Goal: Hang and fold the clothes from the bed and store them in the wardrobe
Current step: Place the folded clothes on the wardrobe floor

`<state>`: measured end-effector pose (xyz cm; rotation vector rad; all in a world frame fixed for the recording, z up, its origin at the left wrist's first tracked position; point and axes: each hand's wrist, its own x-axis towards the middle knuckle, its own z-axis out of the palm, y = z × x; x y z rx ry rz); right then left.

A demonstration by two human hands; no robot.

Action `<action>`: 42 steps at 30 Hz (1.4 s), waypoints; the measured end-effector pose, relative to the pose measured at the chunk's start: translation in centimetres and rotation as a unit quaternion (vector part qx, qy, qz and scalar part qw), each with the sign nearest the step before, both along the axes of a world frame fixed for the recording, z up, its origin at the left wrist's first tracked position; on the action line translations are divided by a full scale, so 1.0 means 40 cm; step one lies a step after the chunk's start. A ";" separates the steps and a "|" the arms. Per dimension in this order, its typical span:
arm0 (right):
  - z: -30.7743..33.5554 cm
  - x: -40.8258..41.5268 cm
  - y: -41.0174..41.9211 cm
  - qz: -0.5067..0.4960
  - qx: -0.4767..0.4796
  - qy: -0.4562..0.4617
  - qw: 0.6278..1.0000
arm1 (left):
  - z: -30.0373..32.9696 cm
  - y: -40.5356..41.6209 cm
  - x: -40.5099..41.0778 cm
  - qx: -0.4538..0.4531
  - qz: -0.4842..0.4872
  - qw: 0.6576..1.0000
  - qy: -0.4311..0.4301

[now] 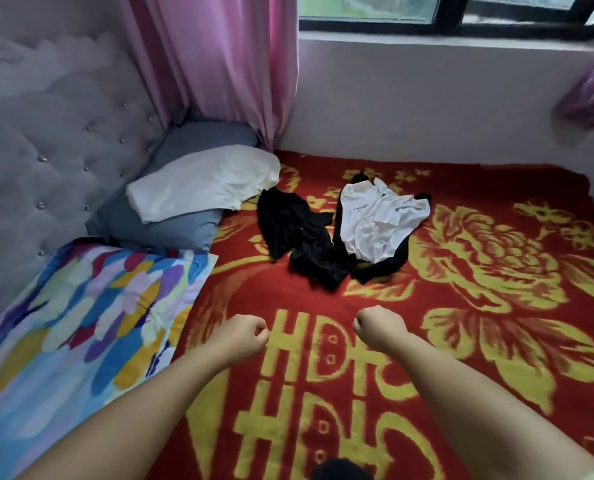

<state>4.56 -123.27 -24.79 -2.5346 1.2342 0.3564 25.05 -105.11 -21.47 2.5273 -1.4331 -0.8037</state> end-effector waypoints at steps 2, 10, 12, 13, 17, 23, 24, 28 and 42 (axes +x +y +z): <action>-0.065 0.033 -0.067 -0.010 0.028 0.016 0.999 | -0.051 -0.066 0.039 0.032 -0.004 0.999 -0.007; -0.416 0.099 -0.390 -0.025 0.070 0.041 0.996 | -0.366 -0.531 0.087 0.063 -0.066 0.996 -0.025; -0.512 0.093 -0.441 0.016 0.075 0.069 0.995 | -0.457 -0.641 0.071 0.050 -0.115 0.990 -0.072; -0.548 0.087 -0.450 0.038 0.063 0.088 0.993 | -0.492 -0.689 0.065 0.040 -0.140 0.985 -0.094; -0.705 0.064 -0.466 0.025 -0.069 -0.009 0.997 | -0.667 -0.870 0.072 0.011 -0.207 0.970 -0.129; -0.847 0.035 -0.474 0.025 -0.195 -0.196 0.961 | -0.796 -1.068 0.124 -0.079 -0.252 0.951 -0.160; -0.854 0.032 -0.478 0.028 -0.201 -0.200 0.959 | -0.802 -1.102 0.126 -0.076 -0.242 0.953 -0.164; -0.860 0.033 -0.483 0.037 -0.210 -0.217 0.953 | -0.783 -1.197 0.105 -0.051 -0.191 0.959 -0.201; -0.793 0.001 -0.330 -0.044 -0.128 -0.113 0.984 | -0.688 -0.651 0.055 0.047 -0.117 0.982 -0.141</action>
